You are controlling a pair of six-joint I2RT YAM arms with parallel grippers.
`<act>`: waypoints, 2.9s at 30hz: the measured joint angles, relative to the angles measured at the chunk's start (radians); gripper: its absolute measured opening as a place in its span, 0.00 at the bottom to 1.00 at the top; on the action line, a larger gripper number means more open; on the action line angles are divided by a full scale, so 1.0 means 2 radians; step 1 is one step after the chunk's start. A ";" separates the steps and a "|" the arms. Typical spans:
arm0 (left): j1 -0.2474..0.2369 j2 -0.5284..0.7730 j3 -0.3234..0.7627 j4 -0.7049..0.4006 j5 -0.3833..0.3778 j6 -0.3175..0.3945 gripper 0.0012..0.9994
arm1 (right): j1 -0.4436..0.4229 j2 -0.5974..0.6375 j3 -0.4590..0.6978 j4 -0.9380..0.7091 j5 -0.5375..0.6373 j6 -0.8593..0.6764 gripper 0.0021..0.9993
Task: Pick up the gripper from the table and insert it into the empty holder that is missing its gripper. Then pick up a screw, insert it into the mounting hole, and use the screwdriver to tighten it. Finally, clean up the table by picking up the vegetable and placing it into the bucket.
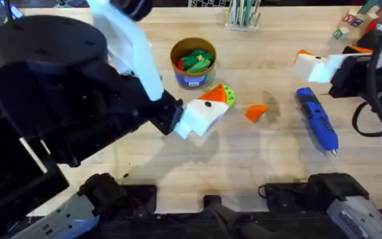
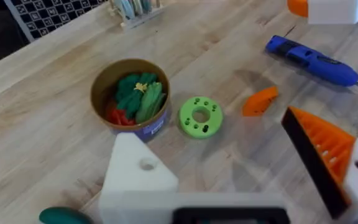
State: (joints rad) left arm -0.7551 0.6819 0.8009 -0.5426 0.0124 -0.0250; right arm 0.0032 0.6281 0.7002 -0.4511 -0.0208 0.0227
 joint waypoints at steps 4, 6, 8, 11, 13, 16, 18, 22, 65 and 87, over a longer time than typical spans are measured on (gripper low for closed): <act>0.000 0.000 0.000 0.008 0.000 -0.001 0.99 | 0.000 0.000 0.000 0.000 0.000 0.000 0.99; 0.000 0.000 0.000 0.016 -0.006 -0.001 0.99 | 0.000 0.000 0.000 0.000 0.000 0.000 0.99; 0.000 -0.003 -0.006 0.044 -0.020 -0.001 0.99 | 0.000 0.000 0.000 0.000 0.000 0.000 0.99; 0.004 -0.034 -0.043 0.096 -0.033 -0.001 0.99 | 0.000 0.000 0.000 0.000 0.000 0.000 0.99; 0.013 -0.070 -0.089 0.142 -0.035 0.000 0.99 | 0.000 0.000 0.000 0.000 0.000 0.000 0.99; 0.041 -0.127 -0.167 0.224 -0.029 -0.001 0.99 | 0.000 0.000 0.000 0.000 0.000 0.000 0.99; 0.067 -0.160 -0.215 0.269 -0.015 -0.001 0.99 | 0.000 0.000 0.000 0.000 0.000 0.000 0.99; 0.116 -0.204 -0.290 0.325 0.024 -0.002 0.99 | 0.000 0.000 0.000 0.000 0.000 0.000 0.99; 0.229 -0.337 -0.396 0.241 0.141 -0.037 0.99 | 0.000 0.000 0.000 0.000 0.000 0.000 0.99; 0.229 -0.337 -0.396 0.243 0.268 -0.037 0.99 | 0.022 0.054 0.036 -0.195 -0.054 0.006 0.99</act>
State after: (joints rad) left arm -0.2966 0.0074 0.0082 -0.0566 0.5482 -0.0990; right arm 0.0469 0.7361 0.7720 -0.8416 -0.1283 0.0343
